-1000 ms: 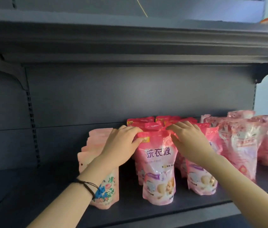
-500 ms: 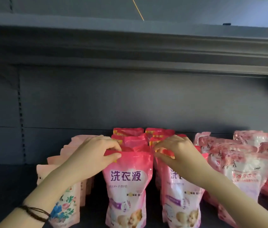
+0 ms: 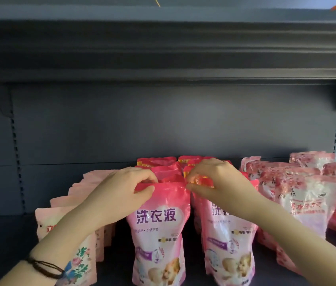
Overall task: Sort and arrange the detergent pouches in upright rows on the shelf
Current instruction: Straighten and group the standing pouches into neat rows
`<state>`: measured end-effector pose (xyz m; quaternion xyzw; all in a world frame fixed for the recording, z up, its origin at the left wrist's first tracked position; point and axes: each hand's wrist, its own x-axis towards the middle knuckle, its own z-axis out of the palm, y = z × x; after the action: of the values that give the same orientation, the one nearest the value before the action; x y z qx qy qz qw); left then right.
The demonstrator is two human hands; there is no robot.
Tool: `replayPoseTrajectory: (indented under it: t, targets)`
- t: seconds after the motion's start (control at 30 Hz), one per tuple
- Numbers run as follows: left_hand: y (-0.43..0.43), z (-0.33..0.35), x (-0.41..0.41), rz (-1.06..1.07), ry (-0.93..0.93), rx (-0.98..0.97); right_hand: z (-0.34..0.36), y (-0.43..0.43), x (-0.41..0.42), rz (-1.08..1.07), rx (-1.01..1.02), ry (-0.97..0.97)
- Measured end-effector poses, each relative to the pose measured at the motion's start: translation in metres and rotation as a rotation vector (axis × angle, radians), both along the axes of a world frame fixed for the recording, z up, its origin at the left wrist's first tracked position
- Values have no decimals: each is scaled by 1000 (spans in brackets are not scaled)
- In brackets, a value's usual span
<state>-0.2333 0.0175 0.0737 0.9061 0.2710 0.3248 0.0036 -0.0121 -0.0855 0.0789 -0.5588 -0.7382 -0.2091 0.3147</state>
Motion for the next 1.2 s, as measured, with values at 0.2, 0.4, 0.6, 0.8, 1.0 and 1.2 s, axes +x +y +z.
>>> replayPoseTrajectory:
  t: [0.2, 0.4, 0.6, 0.8, 1.0, 1.2]
  targets:
    - [-22, 36, 34, -123, -1, 93, 31, -38, 43, -19, -55, 28]
    - [-40, 65, 112, -120, 250, 132, 74, -61, 104, -218, -324, -151]
    - [-46, 73, 203, -58, 355, 260, 88, -65, 173, -303, -395, -398]
    - [-13, 73, 280, 110, 568, 470, 89, -26, 239, -301, -367, -664]
    - [26, 73, 328, 186, 712, 319, 91, 32, 287, -300, -363, -795]
    - [50, 76, 349, 83, 758, -38, 82, 87, 310, -242, -549, -755]
